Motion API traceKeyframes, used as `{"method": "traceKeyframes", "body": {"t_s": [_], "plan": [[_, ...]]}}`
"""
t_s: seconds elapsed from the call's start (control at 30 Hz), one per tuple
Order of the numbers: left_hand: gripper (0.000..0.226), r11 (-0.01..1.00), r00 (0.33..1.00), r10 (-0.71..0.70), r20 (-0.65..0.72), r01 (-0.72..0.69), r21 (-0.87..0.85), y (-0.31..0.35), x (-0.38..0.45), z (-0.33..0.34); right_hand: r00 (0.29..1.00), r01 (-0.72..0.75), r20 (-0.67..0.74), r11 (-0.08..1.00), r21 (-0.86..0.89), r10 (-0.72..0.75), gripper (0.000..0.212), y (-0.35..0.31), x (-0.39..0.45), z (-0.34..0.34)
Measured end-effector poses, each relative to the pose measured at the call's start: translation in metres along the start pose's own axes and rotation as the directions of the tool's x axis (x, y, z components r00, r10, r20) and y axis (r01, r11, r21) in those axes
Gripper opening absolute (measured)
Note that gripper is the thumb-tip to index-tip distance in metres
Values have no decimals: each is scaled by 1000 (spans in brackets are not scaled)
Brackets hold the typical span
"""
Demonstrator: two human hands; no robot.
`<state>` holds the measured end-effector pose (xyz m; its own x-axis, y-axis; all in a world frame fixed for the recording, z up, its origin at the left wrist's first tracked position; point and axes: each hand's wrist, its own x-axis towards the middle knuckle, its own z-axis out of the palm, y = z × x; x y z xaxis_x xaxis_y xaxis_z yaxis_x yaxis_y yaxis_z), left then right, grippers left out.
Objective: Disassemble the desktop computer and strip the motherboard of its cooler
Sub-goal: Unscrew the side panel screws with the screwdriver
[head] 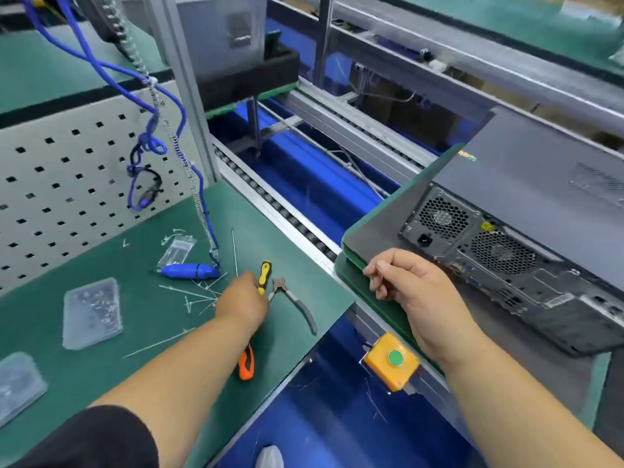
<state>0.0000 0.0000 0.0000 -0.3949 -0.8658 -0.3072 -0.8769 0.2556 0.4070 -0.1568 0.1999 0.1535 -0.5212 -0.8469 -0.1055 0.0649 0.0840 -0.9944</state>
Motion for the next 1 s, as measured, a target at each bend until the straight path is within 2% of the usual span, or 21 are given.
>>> {"method": "traceKeyframes", "body": {"t_s": [0.07, 0.17, 0.47, 0.57, 0.67, 0.73, 0.83, 0.9, 1.0], "plan": [[15, 999, 999, -36, -32, 36, -8, 3, 8, 1, 1000, -6, -14, 1000, -16, 5, 21, 3, 4, 0], [20, 998, 998, -64, -7, 64, 5, 5, 22, 4, 999, -35, -12, 998, -50, 35, 21, 12, 7, 1], [14, 990, 999, -33, 35, 28, 142, 4, 35, 6, 999, -42, -21, 994, -98, 40, 21, 11, 2, -5], [17, 998, 999, 2, -47, 0, 55, 11, 29, -5, 999, -29, -46, 995, -93, 25, 20, 4, -1, -8], [19, 992, 983, 123, -135, -126, -20, 24, 16, -24, 998, -1, -66, 989, -146, -9, 19, -8, -9, -14], [20, 959, 951, 263, -164, -276, -62, 39, 2, -36, 994, 17, -99, 981, -192, -37, 16, -16, -19, -23], [18, 865, 865, 471, -175, -492, -104, 73, -26, -50, 982, 21, -174, 954, -301, -76, 18, -25, -32, -36], [18, 787, 786, 591, -180, -611, -83, 104, -49, -58, 970, 32, -210, 925, -379, -119, 20, -32, -43, -48], [17, 641, 631, 756, -176, -768, 2, 150, -85, -64, 956, 68, -208, 845, -530, -208, 26, -40, -59, -69]]}}
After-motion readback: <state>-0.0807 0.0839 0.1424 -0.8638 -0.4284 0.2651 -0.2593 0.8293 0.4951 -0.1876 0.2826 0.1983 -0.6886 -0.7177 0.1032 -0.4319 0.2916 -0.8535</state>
